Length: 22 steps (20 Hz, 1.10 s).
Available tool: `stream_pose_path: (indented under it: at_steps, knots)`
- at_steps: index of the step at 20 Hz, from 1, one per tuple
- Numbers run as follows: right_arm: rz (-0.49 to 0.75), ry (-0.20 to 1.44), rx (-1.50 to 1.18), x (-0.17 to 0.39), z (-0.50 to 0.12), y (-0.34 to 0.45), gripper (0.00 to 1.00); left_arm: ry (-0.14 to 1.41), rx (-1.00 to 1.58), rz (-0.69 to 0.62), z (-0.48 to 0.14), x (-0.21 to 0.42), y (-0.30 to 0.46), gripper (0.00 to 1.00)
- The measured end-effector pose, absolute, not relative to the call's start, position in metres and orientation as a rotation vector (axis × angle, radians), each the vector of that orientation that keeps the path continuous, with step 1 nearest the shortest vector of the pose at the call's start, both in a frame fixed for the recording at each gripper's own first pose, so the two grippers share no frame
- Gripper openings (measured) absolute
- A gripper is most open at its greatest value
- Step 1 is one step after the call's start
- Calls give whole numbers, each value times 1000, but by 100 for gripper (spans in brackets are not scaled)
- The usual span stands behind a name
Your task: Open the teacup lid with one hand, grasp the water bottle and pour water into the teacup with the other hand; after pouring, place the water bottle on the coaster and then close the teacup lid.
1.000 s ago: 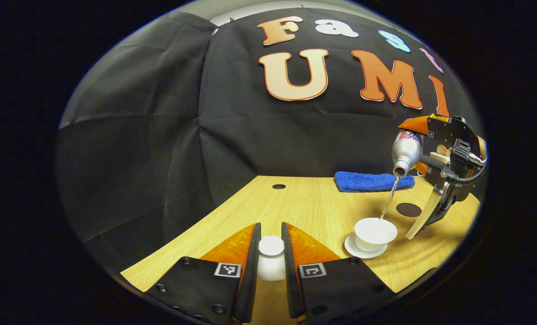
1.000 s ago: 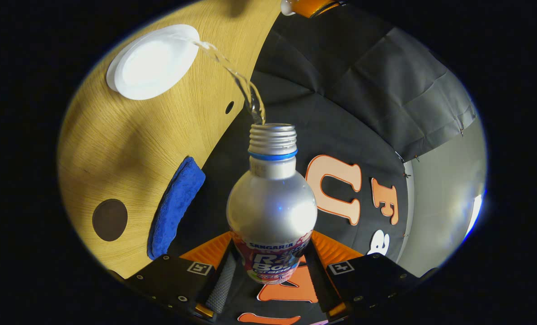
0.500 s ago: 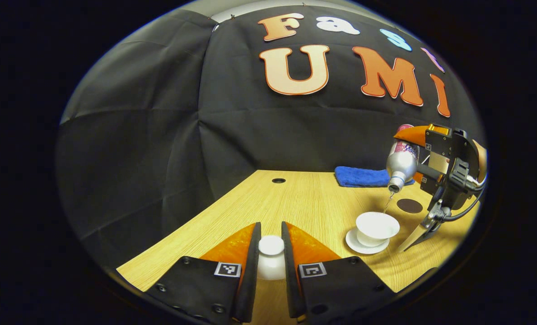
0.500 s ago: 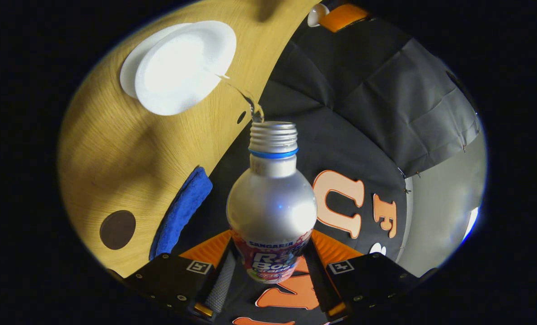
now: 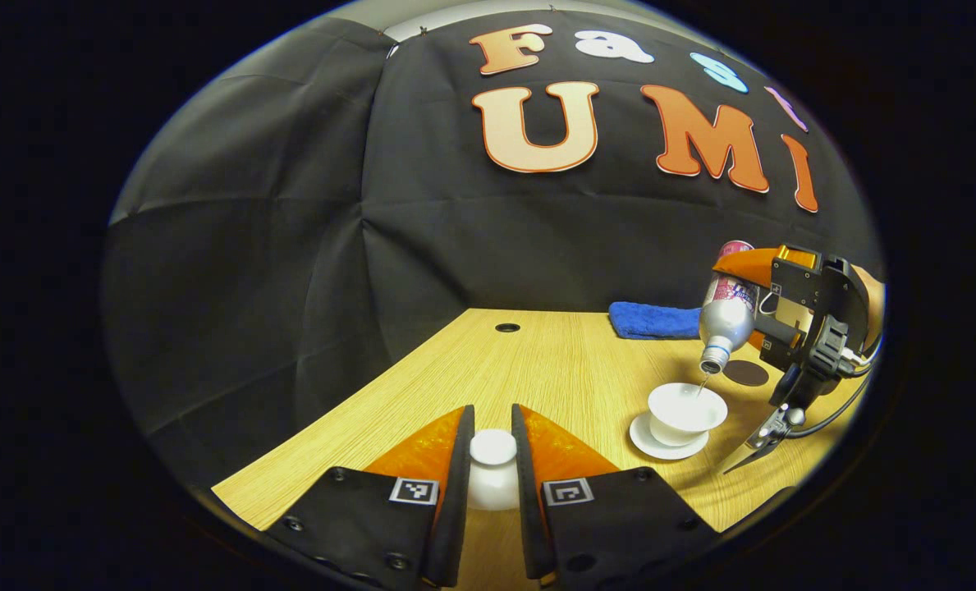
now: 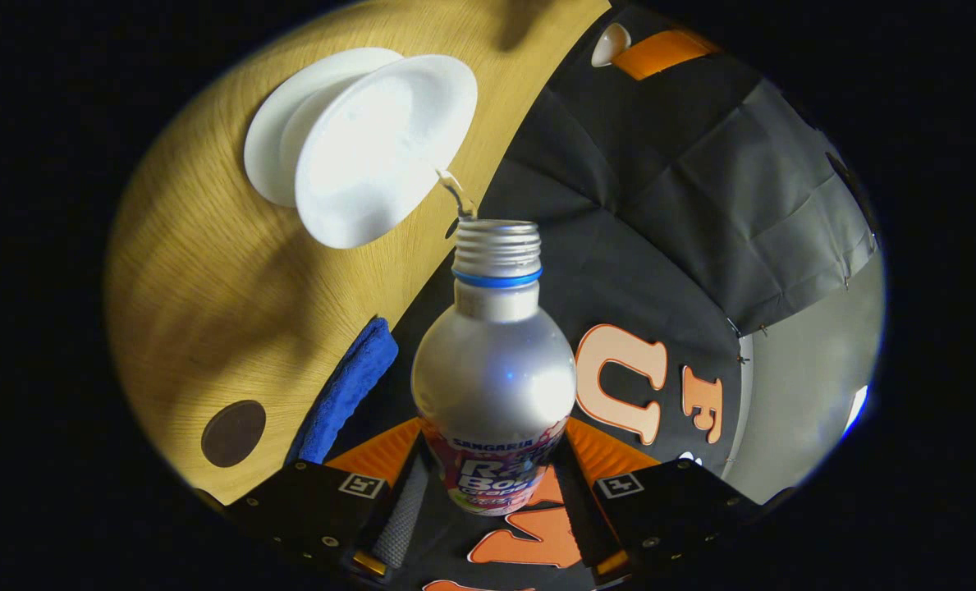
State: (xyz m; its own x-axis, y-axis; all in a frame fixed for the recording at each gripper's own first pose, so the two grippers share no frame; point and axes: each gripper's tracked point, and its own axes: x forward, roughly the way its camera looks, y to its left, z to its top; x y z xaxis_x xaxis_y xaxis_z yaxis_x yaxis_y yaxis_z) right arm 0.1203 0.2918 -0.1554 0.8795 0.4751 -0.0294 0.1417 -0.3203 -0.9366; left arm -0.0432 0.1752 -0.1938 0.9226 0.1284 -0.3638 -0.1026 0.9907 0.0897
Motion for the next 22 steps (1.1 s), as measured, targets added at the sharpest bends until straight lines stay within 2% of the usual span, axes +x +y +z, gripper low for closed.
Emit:
stream_pose_path:
  at_steps: [7,8,10,11,12,15,22]
  knots:
    - [422,-381,-1778,110,-172,289,79,369,50,103,-189,-43,166,33]
    - [435,-357,-1749,110,-173,287,79,366,48,103,-189,-43,166,29]
    - [465,-295,-1662,111,-179,285,78,361,46,95,-186,-41,163,32]
    - [481,-260,-1606,111,-182,284,78,360,43,92,-185,-41,160,29]
    - [497,-228,-1549,108,-183,282,78,359,41,88,-185,-40,158,32]
    - [508,-160,-1396,99,-176,275,78,351,38,76,-179,-36,148,32]
    - [547,-52,-1141,101,-167,261,79,318,28,28,-161,-28,122,32]
